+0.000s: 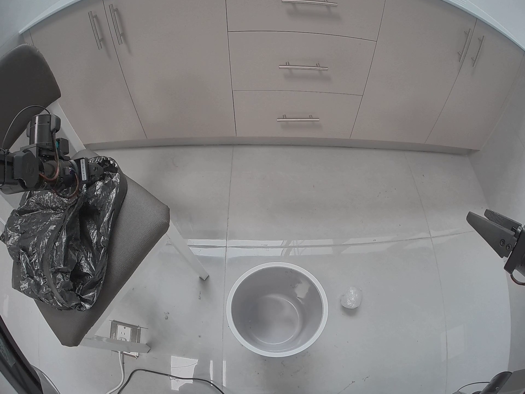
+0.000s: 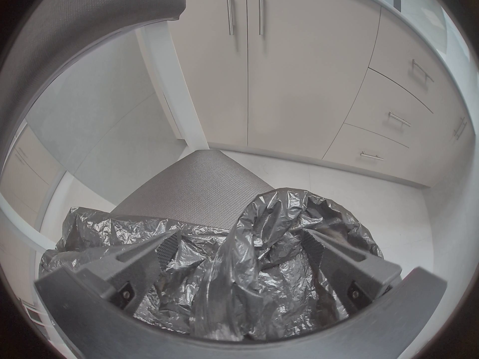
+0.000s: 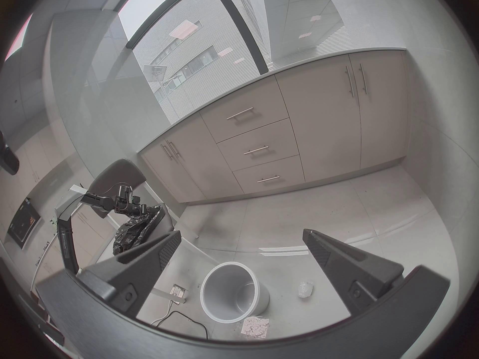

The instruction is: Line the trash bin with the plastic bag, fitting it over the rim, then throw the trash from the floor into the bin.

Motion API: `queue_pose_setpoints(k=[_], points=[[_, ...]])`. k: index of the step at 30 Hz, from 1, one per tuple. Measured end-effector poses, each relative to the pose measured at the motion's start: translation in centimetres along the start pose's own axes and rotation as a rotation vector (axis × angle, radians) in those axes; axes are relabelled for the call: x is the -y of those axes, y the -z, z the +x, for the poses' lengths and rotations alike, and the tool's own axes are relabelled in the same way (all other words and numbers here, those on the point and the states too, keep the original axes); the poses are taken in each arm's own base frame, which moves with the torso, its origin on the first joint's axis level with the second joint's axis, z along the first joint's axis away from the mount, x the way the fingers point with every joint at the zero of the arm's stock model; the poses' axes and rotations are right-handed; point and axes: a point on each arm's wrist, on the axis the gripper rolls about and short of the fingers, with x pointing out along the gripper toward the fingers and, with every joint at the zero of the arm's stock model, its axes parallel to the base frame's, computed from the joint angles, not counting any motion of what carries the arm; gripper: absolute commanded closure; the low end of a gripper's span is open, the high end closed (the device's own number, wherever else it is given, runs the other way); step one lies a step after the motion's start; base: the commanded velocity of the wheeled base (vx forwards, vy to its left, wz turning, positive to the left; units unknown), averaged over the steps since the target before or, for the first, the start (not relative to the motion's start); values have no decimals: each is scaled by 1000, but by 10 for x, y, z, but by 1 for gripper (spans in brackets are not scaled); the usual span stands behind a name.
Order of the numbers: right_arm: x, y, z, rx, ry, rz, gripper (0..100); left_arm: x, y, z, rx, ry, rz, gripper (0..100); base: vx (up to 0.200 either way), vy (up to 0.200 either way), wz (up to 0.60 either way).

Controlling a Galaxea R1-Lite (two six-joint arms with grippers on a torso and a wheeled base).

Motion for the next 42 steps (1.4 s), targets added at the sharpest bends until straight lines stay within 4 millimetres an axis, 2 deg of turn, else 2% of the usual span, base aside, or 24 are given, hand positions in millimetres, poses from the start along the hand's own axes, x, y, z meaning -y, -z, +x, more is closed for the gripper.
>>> queue_pose_setpoints(k=[1,2,13,21,25,30,37,42], points=[[0,0,0,-1,1,1,0,0,-1,0,1,0,-1,0,0,0,0],[0,1,0,-2,1,1,0,0,-2,0,5,0,-1,100,0,0,0],[2,7,2,-28,6,-2,0,-3,0,4,9,2,-16,100,0,0,0],[3,11,5,-50,12,1,0,2,-8,-11,81,41,-114,100,0,0,0],[3,11,4,-48,11,0,0,12,-11,-33,99,121,-152,100,0,0,0],[3,11,2,-43,10,0,0,40,-13,-72,113,282,-202,100,0,0,0],[3,19,1,-58,-26,-65,0,84,-9,-132,62,626,-286,100,0,0,0],[1,28,0,-82,-71,-113,0,105,-7,-159,-17,841,-349,100,0,0,0]])
